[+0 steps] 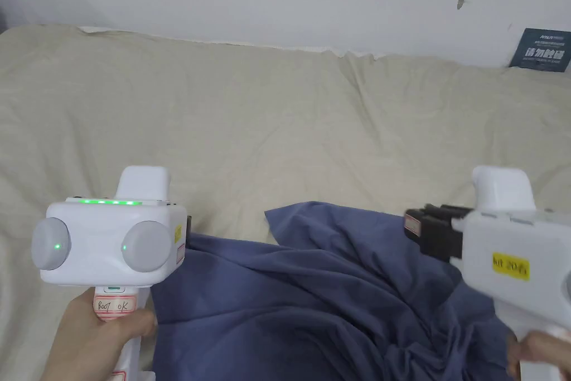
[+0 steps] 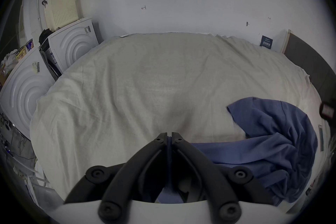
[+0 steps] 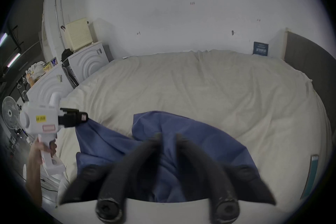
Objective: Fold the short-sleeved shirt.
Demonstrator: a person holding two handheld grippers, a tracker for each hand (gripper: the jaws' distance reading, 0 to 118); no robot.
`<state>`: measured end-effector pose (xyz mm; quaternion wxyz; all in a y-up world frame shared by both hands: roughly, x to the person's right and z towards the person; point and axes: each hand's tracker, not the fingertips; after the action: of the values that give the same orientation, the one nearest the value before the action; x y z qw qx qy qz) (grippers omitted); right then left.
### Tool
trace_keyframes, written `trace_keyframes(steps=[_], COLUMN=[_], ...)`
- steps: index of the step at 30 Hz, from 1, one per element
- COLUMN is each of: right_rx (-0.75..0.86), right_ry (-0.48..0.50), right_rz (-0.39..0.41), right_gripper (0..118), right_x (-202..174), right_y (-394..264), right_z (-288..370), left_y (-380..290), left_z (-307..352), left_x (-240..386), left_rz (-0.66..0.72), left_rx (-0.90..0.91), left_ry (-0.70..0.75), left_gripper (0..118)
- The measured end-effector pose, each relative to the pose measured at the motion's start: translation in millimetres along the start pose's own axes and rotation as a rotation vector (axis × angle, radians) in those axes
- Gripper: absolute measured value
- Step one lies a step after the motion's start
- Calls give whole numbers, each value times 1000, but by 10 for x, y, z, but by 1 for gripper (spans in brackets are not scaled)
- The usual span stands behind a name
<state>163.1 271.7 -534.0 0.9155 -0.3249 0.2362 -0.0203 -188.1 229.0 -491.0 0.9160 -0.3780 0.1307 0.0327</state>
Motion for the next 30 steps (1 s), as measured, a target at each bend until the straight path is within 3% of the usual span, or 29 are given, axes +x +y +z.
trace_keyframes(steps=[1, 2, 3, 4, 10, 11, 13, 16, 17, 18, 22, 23, 26, 27, 28, 30], right_rx=[-24, -90, -116, -146, -364, -402, -489, -617, -549, -559, -572, -578, -525, -511, -525, -497], right_ry=[25, 74, 90, 124, 63, 8, -53, -59, -78, -84, -115, -117, -205, -231, -163, -175], right_rz=[-6, 8, -3, 7, -99, -124, -67, -6, 69, 128, 216, 234, 323, 318, 286, 287], right_gripper=[34, 75, 97, 104, 104, 104, 104, 103, 103, 101, 74, 49, 15, 2, 2, 2], right_x=[42, 104, 146, 241, 655, 693, 627, 663, 581, 503, 362, 326, 204, 197, 230, 234], right_y=[97, 203, 268, 377, 709, 698, 548, 276, 269, 306, 373, 398, 410, 388, 416, 440], right_z=[-90, -224, -321, -434, -1320, -1451, -1710, -2068, -2036, -2010, -1896, -1873, -1747, -1689, -1636, -1521], left_y=[-12, -26, -37, -47, -31, -24, -16, -16, -29, -37, -48, -42, -16, -4, 15, 49], left_z=[-11, -18, -21, -33, -89, -97, -125, -187, -195, -210, -243, -235, -177, -159, -127, -56], left_x=[2, 9, 19, 30, 2, -5, -17, -17, -11, -11, -6, -10, -7, -5, -3, 3], left_rz=[0, -2, -4, -15, -7, -6, -5, -4, -6, -9, -15, -10, -15, -18, -19, -24], left_rx=[-4, -7, -9, -11, -25, -26, -29, -44, -48, -51, -66, -69, -61, -58, -53, -43], left_ry=[-3, -3, 2, 9, 1, 1, -3, -6, -5, -5, 1, 1, 2, 4, 1, -3], left_gripper=[3, 3, 3, 3, 3, 3, 3, 3, 3, 3, 3, 3, 3, 3, 3, 3])
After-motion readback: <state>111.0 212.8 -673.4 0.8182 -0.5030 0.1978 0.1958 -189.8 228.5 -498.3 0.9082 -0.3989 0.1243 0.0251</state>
